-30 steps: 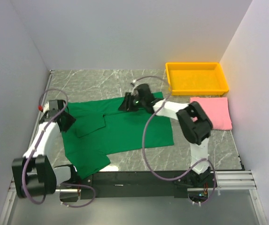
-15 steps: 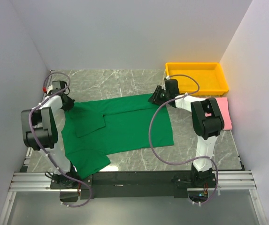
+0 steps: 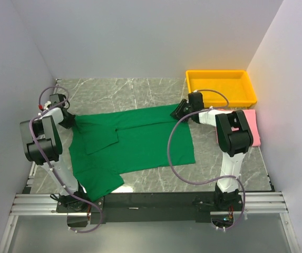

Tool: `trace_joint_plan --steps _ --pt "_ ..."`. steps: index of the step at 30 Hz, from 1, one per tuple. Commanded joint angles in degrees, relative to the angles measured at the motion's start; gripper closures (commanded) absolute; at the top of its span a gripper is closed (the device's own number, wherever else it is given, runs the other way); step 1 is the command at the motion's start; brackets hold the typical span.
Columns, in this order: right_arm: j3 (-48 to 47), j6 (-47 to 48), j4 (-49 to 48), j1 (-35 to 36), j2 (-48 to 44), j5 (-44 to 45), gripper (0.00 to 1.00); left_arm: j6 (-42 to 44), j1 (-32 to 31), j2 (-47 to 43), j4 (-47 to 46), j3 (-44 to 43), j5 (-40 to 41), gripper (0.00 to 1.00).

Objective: Fold and stack the t-shirts
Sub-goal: Fold the tshirt

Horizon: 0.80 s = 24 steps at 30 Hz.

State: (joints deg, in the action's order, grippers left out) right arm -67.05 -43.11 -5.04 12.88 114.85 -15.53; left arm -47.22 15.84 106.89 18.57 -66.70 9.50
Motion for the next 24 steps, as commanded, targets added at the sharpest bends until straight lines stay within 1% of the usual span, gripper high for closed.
trace_joint_plan --steps 1,5,6,9,12,14,16,17,18,24 --pt "3.0 -0.7 2.2 -2.4 -2.3 5.9 0.61 0.6 0.3 0.6 2.7 -1.4 2.3 0.92" --pt "2.4 3.0 2.5 -2.5 -5.1 5.8 0.6 1.3 0.2 -3.8 2.2 -1.4 2.7 0.83" --pt "2.0 3.8 2.4 -2.5 -5.5 5.1 0.6 1.6 0.2 -4.8 2.0 -1.2 2.6 0.77" --pt "1.2 6.8 2.8 -2.5 -7.4 5.5 0.6 2.6 -1.2 -8.5 1.7 -1.0 2.9 0.67" --pt "-0.5 9.6 3.7 -2.1 -8.2 6.4 0.6 4.5 -4.8 -10.9 1.0 -1.3 5.3 0.64" --pt "-1.9 10.3 4.2 -2.0 -7.5 6.4 0.6 5.6 -7.6 -10.5 -0.4 -1.4 4.3 0.65" --pt "-3.6 10.1 4.2 -1.9 -6.6 5.8 0.6 6.1 -8.4 -7.9 -0.1 -2.1 3.3 0.69" --pt "-4.9 9.5 3.9 -1.7 -5.3 5.9 0.6 6.3 -8.6 -7.1 0.2 -3.1 2.9 0.73" --pt "-5.6 9.2 3.9 -1.5 -4.6 5.9 0.6 6.4 -8.6 -6.1 0.4 -3.3 2.8 0.74" --pt "-11.3 7.6 4.1 -1.1 1.7 5.3 0.61 7.4 -8.5 0.2 0.5 -6.0 2.9 0.79"
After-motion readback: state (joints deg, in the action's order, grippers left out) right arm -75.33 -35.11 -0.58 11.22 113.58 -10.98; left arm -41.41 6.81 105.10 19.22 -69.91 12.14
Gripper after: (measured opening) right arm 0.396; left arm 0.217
